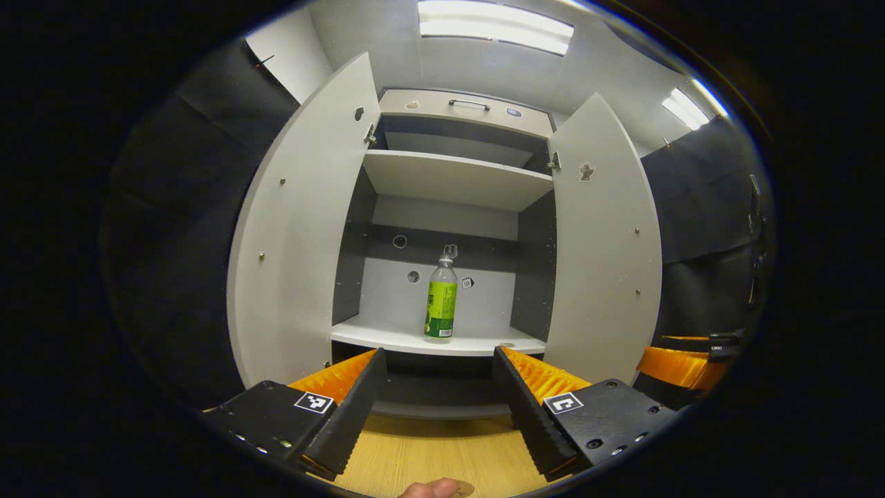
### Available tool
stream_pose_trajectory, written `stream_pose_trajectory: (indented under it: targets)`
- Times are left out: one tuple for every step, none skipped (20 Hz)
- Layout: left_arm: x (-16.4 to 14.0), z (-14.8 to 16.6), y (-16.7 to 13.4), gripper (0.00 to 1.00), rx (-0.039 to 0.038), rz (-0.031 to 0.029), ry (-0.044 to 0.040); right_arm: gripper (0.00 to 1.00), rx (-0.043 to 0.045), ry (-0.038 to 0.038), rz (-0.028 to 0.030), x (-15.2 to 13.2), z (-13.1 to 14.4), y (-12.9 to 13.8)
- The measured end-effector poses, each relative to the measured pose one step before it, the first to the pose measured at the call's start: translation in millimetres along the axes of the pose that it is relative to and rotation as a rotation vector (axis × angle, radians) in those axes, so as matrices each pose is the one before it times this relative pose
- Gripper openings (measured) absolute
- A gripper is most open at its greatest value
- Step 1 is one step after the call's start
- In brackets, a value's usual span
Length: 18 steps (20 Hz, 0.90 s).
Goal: Grasp the bottle in the cabinet with the left hand and place it on the coaster, then close the right door with the right hand and the left door with the left hand.
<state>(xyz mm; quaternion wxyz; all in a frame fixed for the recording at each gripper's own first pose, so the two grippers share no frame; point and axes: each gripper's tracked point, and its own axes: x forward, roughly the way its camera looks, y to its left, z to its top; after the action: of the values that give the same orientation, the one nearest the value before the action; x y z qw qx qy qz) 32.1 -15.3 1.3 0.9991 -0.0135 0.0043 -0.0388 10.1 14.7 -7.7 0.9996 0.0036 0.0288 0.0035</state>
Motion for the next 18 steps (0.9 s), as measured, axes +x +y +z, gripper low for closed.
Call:
stream_pose_trajectory:
  targets:
    - [10.29, 0.50, -2.13, 0.95, -0.00594, -0.01913, 0.00357, 0.83, -0.00112, -0.00161, -0.00032, -0.48, 0.25, 0.35]
    - [11.19, 0.18, -3.32, 0.95, -0.00512, -0.02306, 0.00336, 0.83, -0.00205, 0.00013, -0.00296, -1.63, -0.68, -1.08]
    - [12.78, 2.54, -3.41, 0.95, -0.00252, -0.02511, -0.00226, 0.83, -0.00170, -0.00061, -0.00432, -1.07, 0.58, -0.16]
    - [13.57, 1.74, -4.18, 0.99, -0.00158, -0.02733, 0.00020, 0.83, -0.00256, -0.00100, -0.00407, -0.94, 0.03, -0.42]
    - [14.67, 1.11, -3.25, 0.95, -0.00609, -0.02588, -0.00017, 0.83, -0.00392, 0.00045, -0.00618, -1.41, 0.00, -0.85]
    - [14.25, 0.60, -2.07, 0.99, -0.00765, -0.01906, 0.00325, 0.83, -0.00408, -0.00034, -0.00685, -0.90, -1.02, -2.29]
    - [16.33, 2.94, 0.80, 0.95, -0.00494, -0.01258, 0.00045, 0.83, -0.00439, -0.00112, -0.00967, -0.66, 1.20, -1.85]
    - [15.09, 3.50, 3.30, 0.99, 0.00215, -0.00072, -0.00271, 0.83, -0.00307, -0.00471, -0.01141, -0.98, 1.64, -2.96]
    - [14.99, 2.06, 4.77, 0.99, 0.01556, 0.00292, -0.00873, 0.83, 0.00100, -0.00699, -0.01102, -0.18, 1.62, -2.53]
    - [15.53, 0.83, 5.84, 0.94, 0.02458, 0.00809, -0.00837, 0.83, 0.00449, -0.00317, -0.01144, -0.76, -0.15, -2.21]
    - [15.29, -2.08, 5.08, 0.94, 0.02243, 0.00838, 0.00123, 0.83, 0.00814, 0.00112, -0.00783, -0.12, -0.30, -1.50]
    - [13.41, -3.22, 3.64, 0.94, 0.01372, 0.00444, 0.01092, 0.83, 0.00599, 0.00239, -0.00221, 0.13, -1.33, 0.29]
    - [14.45, -3.21, 3.33, 0.94, 0.00751, -0.00141, 0.00284, 0.83, 0.00065, 0.00263, -0.00913, 0.08, -0.91, -1.56]
    - [15.23, -3.62, 3.26, 0.94, 0.00858, 0.00509, 0.00028, 0.83, -0.00292, 0.00100, -0.01156, 0.39, 0.09, -3.42]
    - [13.83, -2.40, 6.48, 0.94, 0.01898, 0.02199, -0.00813, 0.83, -0.00168, -0.00028, -0.01142, 1.27, 0.31, -3.11]
    - [12.55, -6.73, 7.69, 0.95, 0.02453, 0.03082, 0.00547, 0.83, -0.00180, -0.00052, -0.00972, 1.86, -0.76, -2.34]
    - [12.74, -9.17, 5.92, 0.95, 0.02117, 0.02351, 0.00956, 0.83, -0.00246, -0.00085, -0.01227, 0.99, 0.77, -2.77]
    - [12.19, -8.16, 3.33, 0.94, 0.01499, 0.01344, 0.01136, 0.83, -0.00130, -0.00086, -0.01088, 0.34, 0.03, -3.02]
